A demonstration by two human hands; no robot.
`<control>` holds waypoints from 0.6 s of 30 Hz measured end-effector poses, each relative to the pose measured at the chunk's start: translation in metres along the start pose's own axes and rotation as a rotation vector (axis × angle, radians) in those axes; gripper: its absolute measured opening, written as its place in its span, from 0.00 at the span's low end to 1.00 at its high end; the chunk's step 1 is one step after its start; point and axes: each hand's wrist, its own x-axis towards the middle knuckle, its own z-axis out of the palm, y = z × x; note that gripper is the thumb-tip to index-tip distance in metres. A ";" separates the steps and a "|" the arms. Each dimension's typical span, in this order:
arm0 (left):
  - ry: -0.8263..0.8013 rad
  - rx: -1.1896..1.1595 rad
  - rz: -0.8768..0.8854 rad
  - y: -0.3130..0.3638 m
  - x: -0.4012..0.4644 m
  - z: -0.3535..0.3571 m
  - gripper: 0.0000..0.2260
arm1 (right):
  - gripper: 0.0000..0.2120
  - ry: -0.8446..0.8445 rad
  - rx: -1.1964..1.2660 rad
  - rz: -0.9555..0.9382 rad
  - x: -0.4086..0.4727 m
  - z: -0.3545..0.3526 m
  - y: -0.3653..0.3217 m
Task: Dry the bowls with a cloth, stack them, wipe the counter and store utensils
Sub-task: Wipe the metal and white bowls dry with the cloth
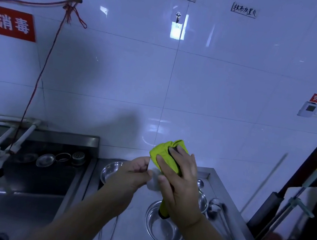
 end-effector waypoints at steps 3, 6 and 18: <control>0.015 0.005 -0.002 0.001 0.003 -0.001 0.13 | 0.15 -0.015 0.080 0.020 0.005 0.000 0.002; 0.044 -0.037 0.011 0.001 0.008 -0.006 0.11 | 0.14 -0.005 0.265 0.222 0.015 0.001 0.001; 0.179 -0.344 0.030 0.004 0.024 -0.019 0.11 | 0.16 0.058 0.135 0.297 0.025 -0.007 0.005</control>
